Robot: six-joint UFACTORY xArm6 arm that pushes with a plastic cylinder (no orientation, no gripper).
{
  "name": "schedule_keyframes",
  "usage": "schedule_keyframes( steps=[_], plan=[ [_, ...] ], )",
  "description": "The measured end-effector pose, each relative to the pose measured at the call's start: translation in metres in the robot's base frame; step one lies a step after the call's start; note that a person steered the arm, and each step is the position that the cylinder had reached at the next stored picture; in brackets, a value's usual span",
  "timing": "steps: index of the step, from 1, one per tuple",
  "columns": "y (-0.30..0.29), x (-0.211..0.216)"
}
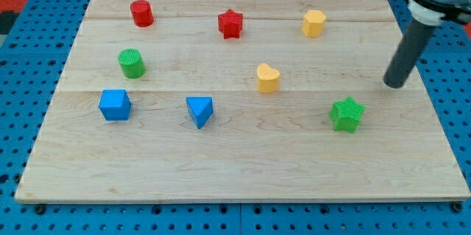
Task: Move the green star towards the center of the board
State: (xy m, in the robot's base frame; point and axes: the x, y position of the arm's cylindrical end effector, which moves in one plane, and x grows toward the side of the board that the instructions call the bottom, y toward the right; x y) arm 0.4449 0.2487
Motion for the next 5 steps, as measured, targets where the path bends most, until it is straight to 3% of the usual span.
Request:
schedule_keyframes(
  steps=[1,2,3,5],
  plan=[
    [-0.011,0.043],
    [-0.04,0.049],
    [-0.108,0.028],
    [-0.077,0.078]
  ],
)
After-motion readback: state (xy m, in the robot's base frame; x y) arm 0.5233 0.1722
